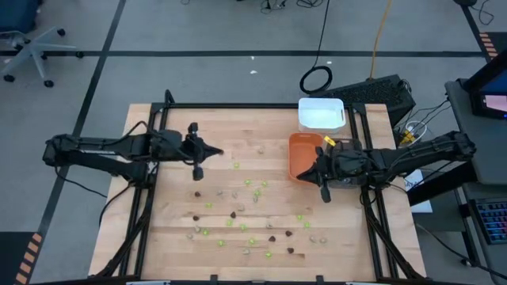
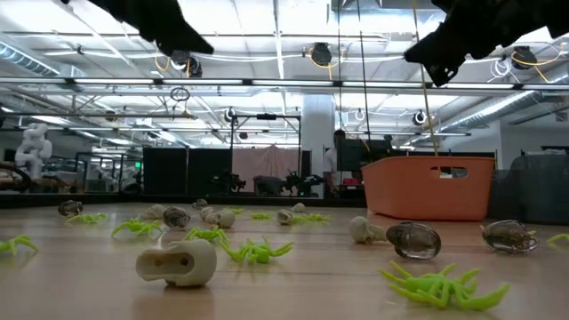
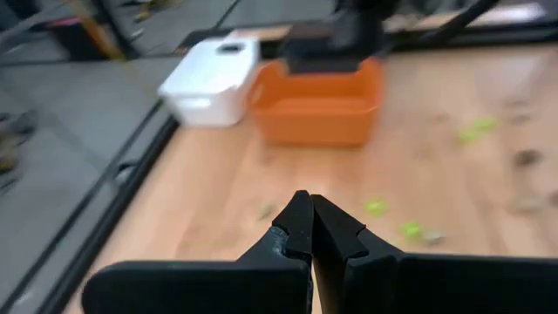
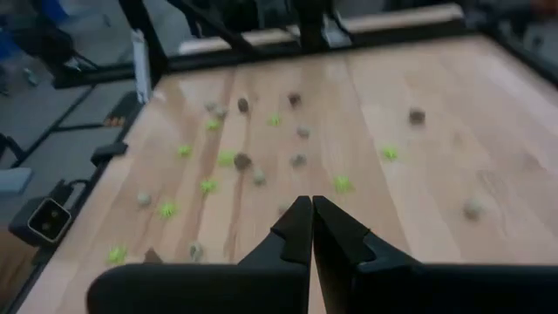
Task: Sort Halloween decoration
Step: Put the black skull toy into the orange bin
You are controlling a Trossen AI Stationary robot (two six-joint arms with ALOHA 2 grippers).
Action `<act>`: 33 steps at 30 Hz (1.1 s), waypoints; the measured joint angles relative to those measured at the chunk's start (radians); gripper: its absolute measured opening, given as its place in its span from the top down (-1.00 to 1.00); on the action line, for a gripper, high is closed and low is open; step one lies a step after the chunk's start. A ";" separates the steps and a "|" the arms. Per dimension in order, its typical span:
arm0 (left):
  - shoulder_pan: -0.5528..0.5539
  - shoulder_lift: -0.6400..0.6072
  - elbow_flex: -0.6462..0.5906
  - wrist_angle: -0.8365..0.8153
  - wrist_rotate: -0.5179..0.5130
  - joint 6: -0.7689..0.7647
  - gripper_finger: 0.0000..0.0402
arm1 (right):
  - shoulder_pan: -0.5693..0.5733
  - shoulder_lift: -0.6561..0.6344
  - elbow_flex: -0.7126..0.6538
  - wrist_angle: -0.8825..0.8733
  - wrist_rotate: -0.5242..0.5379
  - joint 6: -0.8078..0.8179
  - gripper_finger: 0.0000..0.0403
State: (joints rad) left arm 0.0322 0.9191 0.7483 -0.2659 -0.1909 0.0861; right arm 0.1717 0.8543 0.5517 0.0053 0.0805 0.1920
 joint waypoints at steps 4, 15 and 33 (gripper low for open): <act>0.001 0.047 0.000 -0.035 -0.086 -0.008 1.00 | 0.012 0.001 -0.077 0.169 -0.001 -0.026 1.00; 0.039 0.181 0.000 -0.094 -0.067 -0.115 0.93 | 0.014 0.056 -0.176 0.334 -0.002 -0.029 1.00; 0.247 0.510 0.000 -0.066 0.019 0.067 0.17 | 0.015 0.353 -0.176 0.718 -0.004 -0.072 1.00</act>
State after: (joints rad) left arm 0.2792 1.4290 0.7483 -0.3318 -0.1717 0.1531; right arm 0.1864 1.2078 0.3756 0.7233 0.0769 0.1195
